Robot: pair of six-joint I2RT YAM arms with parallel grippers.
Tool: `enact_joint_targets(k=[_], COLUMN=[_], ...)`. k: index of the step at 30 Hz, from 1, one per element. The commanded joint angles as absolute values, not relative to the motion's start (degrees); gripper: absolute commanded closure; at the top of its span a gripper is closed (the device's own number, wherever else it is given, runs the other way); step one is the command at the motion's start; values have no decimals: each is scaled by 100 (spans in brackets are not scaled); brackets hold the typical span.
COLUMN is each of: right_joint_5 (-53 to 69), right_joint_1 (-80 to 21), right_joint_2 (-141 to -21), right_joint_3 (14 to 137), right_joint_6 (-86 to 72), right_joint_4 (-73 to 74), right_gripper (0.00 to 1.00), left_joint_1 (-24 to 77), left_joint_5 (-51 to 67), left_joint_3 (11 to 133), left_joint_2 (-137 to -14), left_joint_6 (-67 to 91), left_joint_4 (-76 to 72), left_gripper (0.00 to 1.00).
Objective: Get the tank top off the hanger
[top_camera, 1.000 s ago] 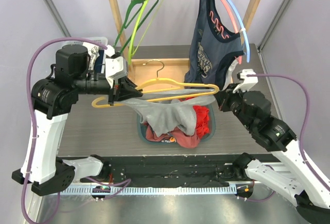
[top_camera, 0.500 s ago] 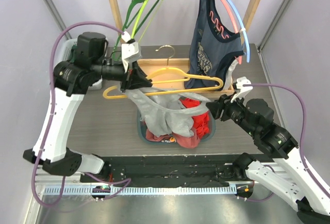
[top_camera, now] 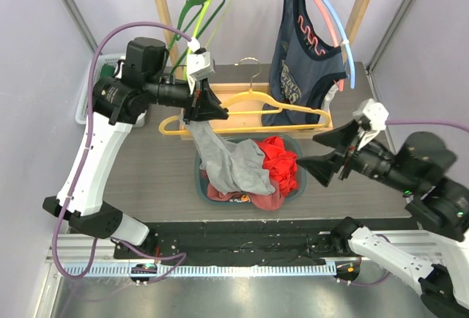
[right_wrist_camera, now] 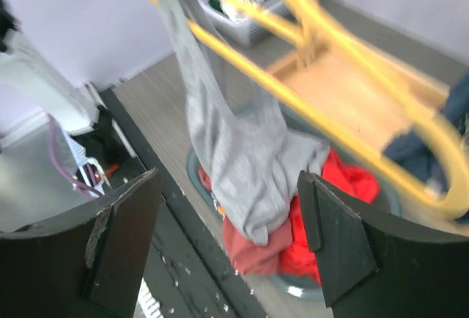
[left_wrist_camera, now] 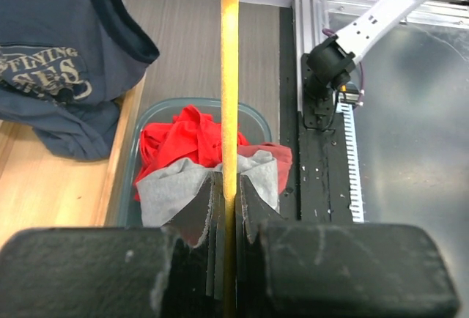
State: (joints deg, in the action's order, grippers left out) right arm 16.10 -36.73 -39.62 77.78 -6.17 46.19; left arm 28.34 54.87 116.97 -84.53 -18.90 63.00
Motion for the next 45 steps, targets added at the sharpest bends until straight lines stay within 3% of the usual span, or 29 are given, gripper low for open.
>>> enact_joint_targets(k=[1, 5, 11, 27, 32, 35, 38, 39, 45], right_joint_5=[2487, 2654, 2874, 4200, 4219, 4140, 4008, 3956, 3543], right_joint_1=[-3665, -3665, -3665, -3665, -3665, -3665, -3665, -3665, -3665], right_joint_2=[-4534, -4974, -5440, -5564, -5476, -5441, -5353, -5309, -5036], right_joint_3=[9042, 9474, 9615, 8676, 8438, 8394, 8385, 8376, 8411], right_joint_6=[139, 587, 870, 299, 44, 9, -176, -219, -237], right_joint_4=[5018, 5264, 5405, 4395, 4061, 3982, 3929, 3920, 4148], right_gripper=[18, 19, 20, 31, 39, 55, 81, 97, 99], left_joint_1=[2935, 3146, 3392, 3551, 3621, 3683, 3700, 3700, 3700], left_joint_5=[5792, 5827, 5836, 5836, 5932, 5880, 5793, 5766, 5616], left_joint_3=[11698, 11575, 11505, 11610, 11856, 11971, 11971, 11962, 11997], left_joint_2=[-8104, -7989, -7937, -8068, -8288, -8385, -8420, -8420, -8367], left_joint_6=[-2161, -2654, -3295, -3191, -2866, -2795, -2804, -2812, -2848], left_joint_4=[6546, 7109, 7980, 7761, 7506, 7401, 7339, 7321, 7286], left_gripper=[100, 97, 100, 100, 100, 100, 100, 100, 100])
